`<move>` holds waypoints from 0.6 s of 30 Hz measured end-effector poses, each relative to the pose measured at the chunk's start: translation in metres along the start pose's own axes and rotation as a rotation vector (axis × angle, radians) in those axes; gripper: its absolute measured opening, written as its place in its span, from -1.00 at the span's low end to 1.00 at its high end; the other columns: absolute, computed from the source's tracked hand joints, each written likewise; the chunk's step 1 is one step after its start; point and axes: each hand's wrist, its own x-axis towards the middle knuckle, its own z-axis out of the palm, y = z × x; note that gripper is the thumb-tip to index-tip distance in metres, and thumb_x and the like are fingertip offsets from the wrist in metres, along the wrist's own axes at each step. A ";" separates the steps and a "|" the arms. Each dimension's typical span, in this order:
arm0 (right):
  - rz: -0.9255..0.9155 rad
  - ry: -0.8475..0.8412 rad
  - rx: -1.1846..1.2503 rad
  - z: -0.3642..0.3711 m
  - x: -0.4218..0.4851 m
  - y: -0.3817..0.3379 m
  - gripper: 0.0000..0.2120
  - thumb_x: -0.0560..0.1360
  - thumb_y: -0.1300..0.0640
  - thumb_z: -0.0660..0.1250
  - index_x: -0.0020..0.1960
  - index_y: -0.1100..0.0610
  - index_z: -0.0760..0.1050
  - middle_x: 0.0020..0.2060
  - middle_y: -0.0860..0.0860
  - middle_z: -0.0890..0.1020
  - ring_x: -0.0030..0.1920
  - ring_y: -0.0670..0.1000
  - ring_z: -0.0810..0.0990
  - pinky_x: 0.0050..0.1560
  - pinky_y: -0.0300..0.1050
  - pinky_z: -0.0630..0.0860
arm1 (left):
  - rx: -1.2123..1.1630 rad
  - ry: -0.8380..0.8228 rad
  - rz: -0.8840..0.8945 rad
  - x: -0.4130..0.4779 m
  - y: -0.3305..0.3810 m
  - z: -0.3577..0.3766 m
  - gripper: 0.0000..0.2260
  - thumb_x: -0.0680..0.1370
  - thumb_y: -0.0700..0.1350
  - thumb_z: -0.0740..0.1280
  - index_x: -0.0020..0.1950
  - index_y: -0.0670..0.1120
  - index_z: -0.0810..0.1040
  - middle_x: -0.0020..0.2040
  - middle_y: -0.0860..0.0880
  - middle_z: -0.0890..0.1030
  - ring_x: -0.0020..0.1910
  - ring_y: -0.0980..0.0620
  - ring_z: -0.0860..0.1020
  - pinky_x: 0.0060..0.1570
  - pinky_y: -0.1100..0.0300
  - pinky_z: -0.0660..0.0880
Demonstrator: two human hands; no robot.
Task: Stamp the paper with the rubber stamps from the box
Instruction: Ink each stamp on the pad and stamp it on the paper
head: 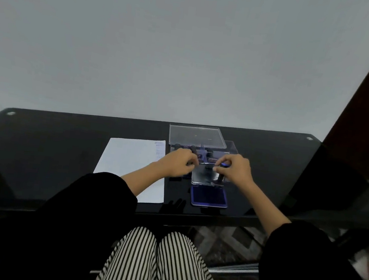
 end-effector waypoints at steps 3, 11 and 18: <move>0.018 -0.021 -0.011 0.010 -0.014 0.001 -0.83 0.40 0.16 0.47 -0.05 0.22 0.62 -0.18 0.06 0.60 -0.17 0.03 0.61 -0.26 -0.34 0.52 | -0.005 -0.040 -0.017 -0.015 -0.002 0.020 -0.71 0.56 -0.18 0.22 0.26 -0.18 0.49 0.21 -0.17 0.51 0.20 -0.10 0.48 0.20 0.12 0.38; -0.034 -0.029 -0.071 0.024 -0.024 0.004 -0.83 0.43 0.19 0.44 -0.01 0.23 0.63 -0.07 0.18 0.67 -0.11 0.14 0.66 -0.02 0.01 0.62 | -0.025 -0.069 -0.175 -0.031 -0.013 0.056 -0.32 0.48 0.10 0.35 0.47 -0.18 0.18 0.42 -0.15 0.29 0.39 -0.09 0.30 0.35 0.06 0.31; -0.090 -0.011 -0.189 0.040 -0.029 0.009 -0.84 0.47 0.14 0.39 0.03 0.15 0.62 0.02 0.12 0.66 0.01 0.10 0.63 0.00 -0.08 0.56 | -0.049 -0.134 -0.175 -0.035 -0.012 0.079 -0.26 0.49 0.13 0.32 0.50 -0.21 0.10 0.51 -0.15 0.15 0.50 -0.08 0.13 0.45 0.11 0.13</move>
